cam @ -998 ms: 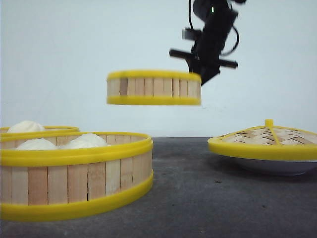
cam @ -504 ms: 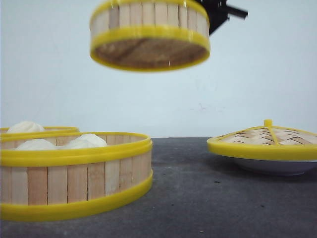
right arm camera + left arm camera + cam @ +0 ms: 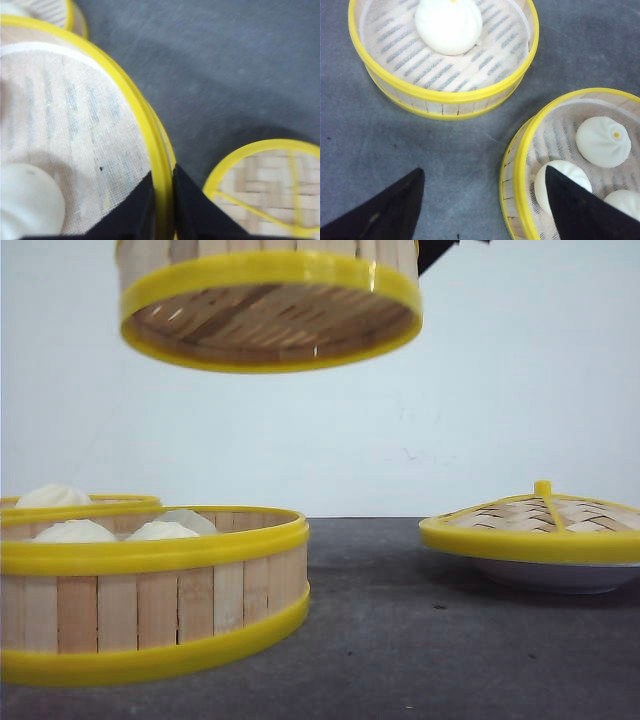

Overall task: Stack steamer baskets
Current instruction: 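Carry the basket over the nearest large basket and lower it on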

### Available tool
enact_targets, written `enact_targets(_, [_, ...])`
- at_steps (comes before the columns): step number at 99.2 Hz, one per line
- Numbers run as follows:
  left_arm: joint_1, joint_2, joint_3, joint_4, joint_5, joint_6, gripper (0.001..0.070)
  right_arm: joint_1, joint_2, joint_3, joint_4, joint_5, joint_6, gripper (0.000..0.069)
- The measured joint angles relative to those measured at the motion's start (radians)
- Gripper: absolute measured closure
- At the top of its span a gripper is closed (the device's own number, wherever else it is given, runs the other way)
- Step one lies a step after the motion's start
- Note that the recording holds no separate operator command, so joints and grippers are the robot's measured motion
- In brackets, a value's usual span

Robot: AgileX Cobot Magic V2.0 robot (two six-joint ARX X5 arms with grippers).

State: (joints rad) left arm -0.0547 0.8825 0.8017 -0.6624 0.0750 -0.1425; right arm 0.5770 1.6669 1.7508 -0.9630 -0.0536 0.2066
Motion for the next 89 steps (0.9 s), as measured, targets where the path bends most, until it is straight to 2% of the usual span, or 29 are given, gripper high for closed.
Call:
enact_targets(13, [0.0,0.0,0.0,-0.001,0.0,0.0,0.0242,0.007,-0.06,-0.198,0.14,-0.067,-0.001,0.0665])
enact_targets(29, [0.0,0.0,0.0,0.0,-0.001,0.0,0.0242,0.029,-0.044,-0.311,0.23,-0.057,-0.001,0.0665])
enact_targets(41, [0.0,0.0,0.0,0.0,0.0,0.0,0.0242,0.071,-0.022,-0.329,0.285,-0.036,-0.002,0.0665])
enact_targets(56, [0.0,0.0,0.0,0.0,-0.001,0.0,0.0242,0.138,-0.008,-0.329,0.358,0.041,-0.002,0.0665])
enact_targets(89, [0.0,0.0,0.0,0.0,0.0,0.0,0.0242,0.202,0.05,-0.329,0.458,0.043,-0.005,0.0665])
